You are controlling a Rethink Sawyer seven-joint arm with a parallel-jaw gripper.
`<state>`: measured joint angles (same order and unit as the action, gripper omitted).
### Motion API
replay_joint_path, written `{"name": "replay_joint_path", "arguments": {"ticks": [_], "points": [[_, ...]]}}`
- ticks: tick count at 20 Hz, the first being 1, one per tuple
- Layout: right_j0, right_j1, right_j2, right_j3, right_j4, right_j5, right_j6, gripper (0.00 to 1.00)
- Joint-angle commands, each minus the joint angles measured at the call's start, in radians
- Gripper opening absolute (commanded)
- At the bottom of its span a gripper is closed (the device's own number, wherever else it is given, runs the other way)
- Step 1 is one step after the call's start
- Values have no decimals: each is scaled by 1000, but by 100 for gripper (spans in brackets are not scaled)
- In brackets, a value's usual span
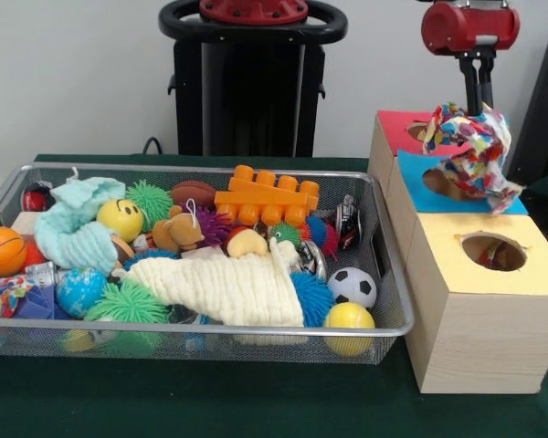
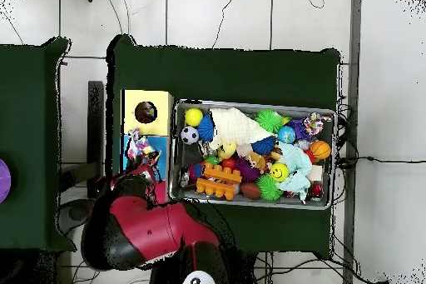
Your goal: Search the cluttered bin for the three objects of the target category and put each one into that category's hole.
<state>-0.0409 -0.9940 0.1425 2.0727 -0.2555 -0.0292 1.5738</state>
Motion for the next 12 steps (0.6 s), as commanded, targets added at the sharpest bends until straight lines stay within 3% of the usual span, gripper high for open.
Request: {"name": "replay_joint_path", "arguments": {"ticks": [1, 12], "points": [[17, 21, -97, -81, 73, -58, 206, 0], [112, 49, -202, -138, 153, -84, 195, 0]]}}
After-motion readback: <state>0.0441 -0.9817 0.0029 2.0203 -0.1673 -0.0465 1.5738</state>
